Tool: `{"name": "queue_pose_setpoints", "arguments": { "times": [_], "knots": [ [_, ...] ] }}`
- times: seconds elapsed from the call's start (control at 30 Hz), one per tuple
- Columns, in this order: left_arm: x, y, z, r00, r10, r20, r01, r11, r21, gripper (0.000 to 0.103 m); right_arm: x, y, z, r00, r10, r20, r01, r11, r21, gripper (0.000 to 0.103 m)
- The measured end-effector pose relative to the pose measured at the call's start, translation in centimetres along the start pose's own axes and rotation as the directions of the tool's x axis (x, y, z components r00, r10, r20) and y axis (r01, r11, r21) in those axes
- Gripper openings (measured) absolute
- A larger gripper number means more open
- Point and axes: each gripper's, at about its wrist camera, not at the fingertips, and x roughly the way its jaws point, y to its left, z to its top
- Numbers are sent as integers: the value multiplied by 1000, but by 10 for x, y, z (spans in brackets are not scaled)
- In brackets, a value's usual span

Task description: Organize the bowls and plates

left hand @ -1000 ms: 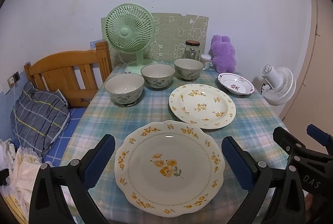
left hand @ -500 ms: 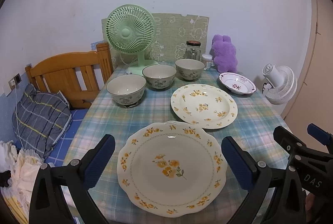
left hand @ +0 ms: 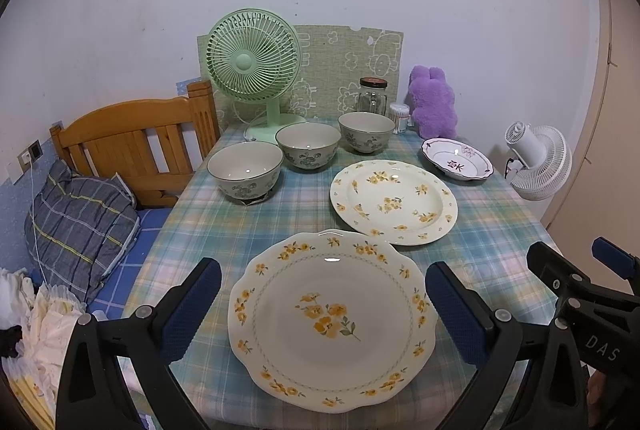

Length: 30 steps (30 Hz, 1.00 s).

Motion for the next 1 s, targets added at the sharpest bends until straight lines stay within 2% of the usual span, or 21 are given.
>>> {"name": "queue_pose_setpoints", "arguments": {
  "times": [0.7,1.0],
  "knots": [
    [-4,-3,-5,1000,5,-1,-5,1000,1,102,-3,-10,-3,1000,8,-6,-8,1000,16,103],
    [1,3,-6,997,73,-31,-74,997,-21,101,8,-4,2,999,37,-33,-35,998,56,102]
  ]
}}
